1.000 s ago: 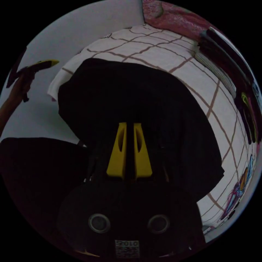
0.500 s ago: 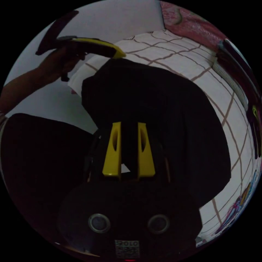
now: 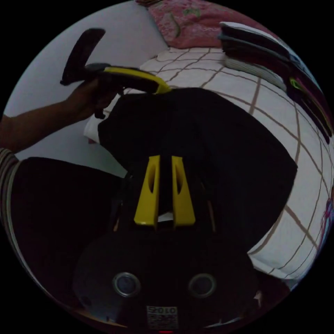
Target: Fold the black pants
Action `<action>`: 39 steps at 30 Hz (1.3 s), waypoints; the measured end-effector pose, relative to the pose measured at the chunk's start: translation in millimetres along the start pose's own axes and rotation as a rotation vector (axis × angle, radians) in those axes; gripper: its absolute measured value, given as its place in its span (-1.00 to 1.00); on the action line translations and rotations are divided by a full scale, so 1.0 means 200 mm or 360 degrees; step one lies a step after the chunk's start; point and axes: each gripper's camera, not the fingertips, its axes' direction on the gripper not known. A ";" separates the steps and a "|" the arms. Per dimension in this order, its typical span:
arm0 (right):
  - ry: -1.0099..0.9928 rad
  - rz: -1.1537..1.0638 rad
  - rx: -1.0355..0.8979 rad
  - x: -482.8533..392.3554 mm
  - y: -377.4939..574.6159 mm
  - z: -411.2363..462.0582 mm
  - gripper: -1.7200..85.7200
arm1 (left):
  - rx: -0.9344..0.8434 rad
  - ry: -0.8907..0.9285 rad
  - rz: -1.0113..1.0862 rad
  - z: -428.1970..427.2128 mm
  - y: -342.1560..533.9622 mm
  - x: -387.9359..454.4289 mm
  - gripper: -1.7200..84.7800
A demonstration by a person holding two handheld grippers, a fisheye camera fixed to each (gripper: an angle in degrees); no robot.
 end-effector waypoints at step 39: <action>0.0141 -0.0688 -0.0076 -0.85 -1.68 0.04 -0.89 | 0.0419 0.0082 -0.1939 -0.11 2.18 -0.63 -0.61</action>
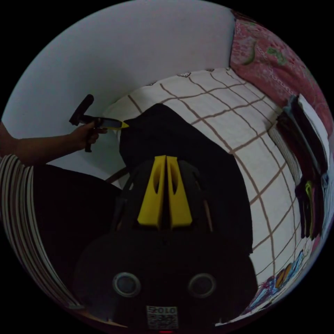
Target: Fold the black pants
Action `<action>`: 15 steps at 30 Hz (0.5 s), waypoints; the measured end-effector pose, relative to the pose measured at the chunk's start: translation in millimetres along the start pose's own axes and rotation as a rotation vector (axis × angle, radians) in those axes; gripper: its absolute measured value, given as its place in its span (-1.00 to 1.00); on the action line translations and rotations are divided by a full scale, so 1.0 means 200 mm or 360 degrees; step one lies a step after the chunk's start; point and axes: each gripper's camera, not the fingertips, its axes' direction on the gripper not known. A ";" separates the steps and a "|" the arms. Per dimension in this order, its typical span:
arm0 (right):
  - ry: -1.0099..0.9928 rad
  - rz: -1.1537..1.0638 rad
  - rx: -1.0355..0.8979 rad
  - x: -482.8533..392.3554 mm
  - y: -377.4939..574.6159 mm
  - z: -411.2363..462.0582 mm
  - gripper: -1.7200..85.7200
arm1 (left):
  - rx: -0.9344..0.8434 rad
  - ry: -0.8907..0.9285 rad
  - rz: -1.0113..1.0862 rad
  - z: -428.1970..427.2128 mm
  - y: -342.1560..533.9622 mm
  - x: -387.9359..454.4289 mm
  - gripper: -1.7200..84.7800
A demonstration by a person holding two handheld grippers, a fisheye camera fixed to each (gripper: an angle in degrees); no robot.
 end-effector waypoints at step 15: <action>-0.0173 -0.0738 -0.0302 0.16 -1.13 0.36 -0.75 | 0.0080 0.0135 -0.0141 0.08 0.13 -0.13 -0.62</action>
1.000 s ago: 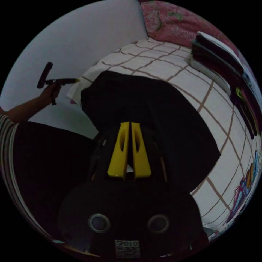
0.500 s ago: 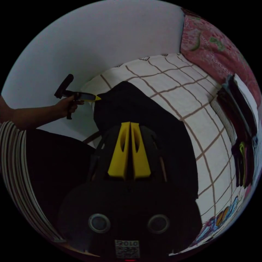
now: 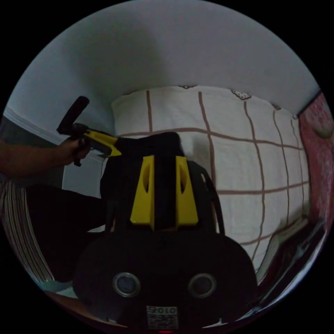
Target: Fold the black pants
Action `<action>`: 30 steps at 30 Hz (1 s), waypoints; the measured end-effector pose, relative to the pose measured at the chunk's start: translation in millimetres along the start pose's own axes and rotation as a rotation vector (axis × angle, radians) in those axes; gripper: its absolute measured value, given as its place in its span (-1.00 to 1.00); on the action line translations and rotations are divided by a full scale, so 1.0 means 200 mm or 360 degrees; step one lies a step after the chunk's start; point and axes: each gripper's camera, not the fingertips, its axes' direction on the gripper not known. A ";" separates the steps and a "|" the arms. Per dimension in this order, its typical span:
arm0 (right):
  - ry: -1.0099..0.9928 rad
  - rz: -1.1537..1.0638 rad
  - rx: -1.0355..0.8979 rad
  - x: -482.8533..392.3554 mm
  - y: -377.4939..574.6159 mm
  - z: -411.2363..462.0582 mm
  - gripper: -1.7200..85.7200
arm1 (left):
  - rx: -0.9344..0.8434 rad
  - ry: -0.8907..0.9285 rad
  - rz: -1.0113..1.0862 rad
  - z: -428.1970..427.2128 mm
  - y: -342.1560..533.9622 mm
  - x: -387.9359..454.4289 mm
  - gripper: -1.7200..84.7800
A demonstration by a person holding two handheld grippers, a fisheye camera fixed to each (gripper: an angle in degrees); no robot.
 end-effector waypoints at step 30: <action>-0.0221 -0.0395 0.0440 0.23 1.42 -0.68 -0.83 | 0.0272 -0.0239 0.1392 0.12 0.87 1.91 -0.88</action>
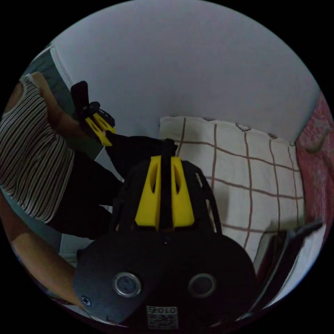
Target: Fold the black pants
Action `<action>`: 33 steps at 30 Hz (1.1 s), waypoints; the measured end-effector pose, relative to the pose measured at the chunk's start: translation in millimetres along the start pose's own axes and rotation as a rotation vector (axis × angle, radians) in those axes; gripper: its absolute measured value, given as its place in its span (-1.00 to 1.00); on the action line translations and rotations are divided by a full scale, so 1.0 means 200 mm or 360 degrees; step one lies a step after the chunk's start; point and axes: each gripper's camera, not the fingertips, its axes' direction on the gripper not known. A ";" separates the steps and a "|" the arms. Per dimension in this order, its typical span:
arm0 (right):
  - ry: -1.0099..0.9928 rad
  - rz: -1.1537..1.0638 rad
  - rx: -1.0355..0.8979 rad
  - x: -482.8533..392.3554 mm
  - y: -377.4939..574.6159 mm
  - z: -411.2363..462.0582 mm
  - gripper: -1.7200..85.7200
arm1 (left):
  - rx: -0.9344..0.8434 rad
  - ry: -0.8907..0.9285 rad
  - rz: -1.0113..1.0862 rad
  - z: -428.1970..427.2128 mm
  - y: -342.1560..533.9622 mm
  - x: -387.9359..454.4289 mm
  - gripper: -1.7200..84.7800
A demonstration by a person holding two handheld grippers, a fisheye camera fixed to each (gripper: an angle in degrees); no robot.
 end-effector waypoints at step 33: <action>-0.0013 0.1703 0.0212 -1.51 2.63 0.11 -0.71 | -0.0498 0.0237 0.0903 1.29 -0.97 1.30 -0.79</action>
